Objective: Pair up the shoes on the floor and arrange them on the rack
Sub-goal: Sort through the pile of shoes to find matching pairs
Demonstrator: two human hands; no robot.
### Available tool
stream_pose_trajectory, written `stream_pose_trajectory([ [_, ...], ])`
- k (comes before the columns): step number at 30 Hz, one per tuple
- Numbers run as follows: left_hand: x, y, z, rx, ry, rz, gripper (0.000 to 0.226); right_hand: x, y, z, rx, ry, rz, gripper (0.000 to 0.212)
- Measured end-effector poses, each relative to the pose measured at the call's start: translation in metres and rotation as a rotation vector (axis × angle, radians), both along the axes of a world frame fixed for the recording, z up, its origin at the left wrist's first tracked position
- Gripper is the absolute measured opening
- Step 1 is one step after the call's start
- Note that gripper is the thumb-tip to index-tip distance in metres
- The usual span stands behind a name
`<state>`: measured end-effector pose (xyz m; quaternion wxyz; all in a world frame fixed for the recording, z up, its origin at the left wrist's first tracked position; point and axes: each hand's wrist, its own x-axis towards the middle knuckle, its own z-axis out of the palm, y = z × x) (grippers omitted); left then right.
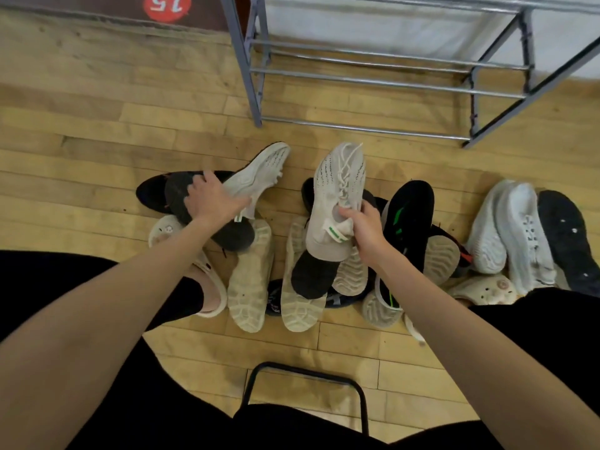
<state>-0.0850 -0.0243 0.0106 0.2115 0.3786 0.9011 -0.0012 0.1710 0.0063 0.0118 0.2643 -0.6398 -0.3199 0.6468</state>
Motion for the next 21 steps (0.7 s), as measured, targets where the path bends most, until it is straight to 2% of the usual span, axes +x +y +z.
stream_pose_trajectory([
  [2, -0.005, 0.002, -0.008, -0.087, -0.016, -0.104, 0.098, 0.001, 0.001, -0.005, -0.008, 0.007, -0.011, 0.042],
  [5, -0.007, 0.004, -0.017, -0.127, 0.022, -0.211, 0.084, 0.004, -0.001, -0.009, -0.013, 0.024, -0.025, 0.042],
  [9, -0.011, 0.011, -0.012, -0.009, -0.041, -0.162, 0.045, 0.01, 0.007, -0.01, -0.026, 0.013, -0.041, 0.044],
  [11, -0.016, 0.016, -0.002, 0.061, -0.105, -0.097, 0.039, 0.011, 0.015, -0.009, -0.045, 0.046, -0.104, 0.047],
  [13, -0.023, 0.02, 0.005, 0.138, -0.263, 0.078, 0.044, 0.013, 0.024, -0.007, -0.07, 0.119, -0.165, 0.052],
  [16, -0.023, 0.018, 0.013, 0.259, -0.703, 0.347, 0.046, 0.017, 0.035, -0.002, -0.066, 0.187, -0.168, 0.051],
  [17, -0.019, 0.018, 0.016, 0.29, -0.813, 0.395, 0.044, 0.016, 0.039, 0.0, -0.053, 0.188, -0.149, 0.051],
  [21, -0.003, 0.029, 0.024, 0.339, -1.058, 0.441, 0.031, 0.008, 0.057, 0.007, 0.029, 0.097, -0.056, 0.046],
])
